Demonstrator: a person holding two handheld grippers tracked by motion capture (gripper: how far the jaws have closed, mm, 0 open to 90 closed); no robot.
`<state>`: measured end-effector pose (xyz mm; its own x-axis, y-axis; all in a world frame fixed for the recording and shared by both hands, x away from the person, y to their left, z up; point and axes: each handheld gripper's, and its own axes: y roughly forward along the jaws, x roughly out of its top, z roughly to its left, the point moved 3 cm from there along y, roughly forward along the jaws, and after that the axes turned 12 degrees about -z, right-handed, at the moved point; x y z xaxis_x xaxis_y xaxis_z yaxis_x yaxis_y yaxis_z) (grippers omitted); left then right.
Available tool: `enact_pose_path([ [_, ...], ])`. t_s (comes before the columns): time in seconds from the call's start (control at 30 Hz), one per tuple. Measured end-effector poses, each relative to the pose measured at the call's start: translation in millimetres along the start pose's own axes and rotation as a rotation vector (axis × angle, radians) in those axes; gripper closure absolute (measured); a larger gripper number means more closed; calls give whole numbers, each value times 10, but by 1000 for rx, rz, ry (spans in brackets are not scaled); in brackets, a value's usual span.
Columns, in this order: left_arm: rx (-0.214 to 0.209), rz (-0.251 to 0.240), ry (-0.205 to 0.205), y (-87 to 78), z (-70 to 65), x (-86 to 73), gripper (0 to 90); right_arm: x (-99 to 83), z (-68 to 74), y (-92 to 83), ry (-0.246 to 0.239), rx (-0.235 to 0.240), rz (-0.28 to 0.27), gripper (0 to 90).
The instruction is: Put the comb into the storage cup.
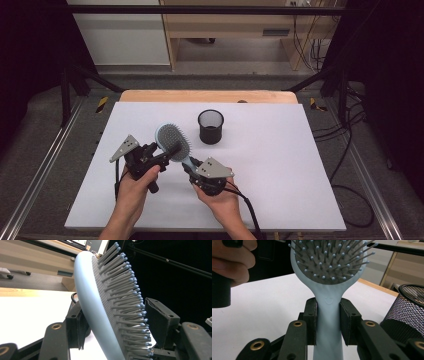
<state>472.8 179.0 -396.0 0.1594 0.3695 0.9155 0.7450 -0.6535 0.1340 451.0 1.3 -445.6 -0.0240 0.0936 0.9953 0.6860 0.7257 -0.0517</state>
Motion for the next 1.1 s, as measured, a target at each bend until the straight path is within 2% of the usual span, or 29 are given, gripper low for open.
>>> enact_pose_path([
  [0.07,3,-6,-15,-8,-3,-2,406,-3,4,3,1,-1,6,697],
  [0.3,6,-14,-22,-18,-19,-6,457,-19,26,25,12,-1,20,696],
  [0.5,-6,-27,-63,-11,1,-51,490,-36,2,10,9,-1,34,697],
  [0.57,-6,-25,-75,-15,16,-66,497,-50,-3,15,8,2,44,697],
  [0.73,-1,-22,-68,-24,15,-73,507,-69,10,40,14,5,55,697],
  [0.97,-4,-22,-87,-28,27,-81,512,-73,9,41,20,9,60,697],
  [1.1,-6,-26,-115,-35,64,-93,514,-83,17,53,27,13,67,697],
])
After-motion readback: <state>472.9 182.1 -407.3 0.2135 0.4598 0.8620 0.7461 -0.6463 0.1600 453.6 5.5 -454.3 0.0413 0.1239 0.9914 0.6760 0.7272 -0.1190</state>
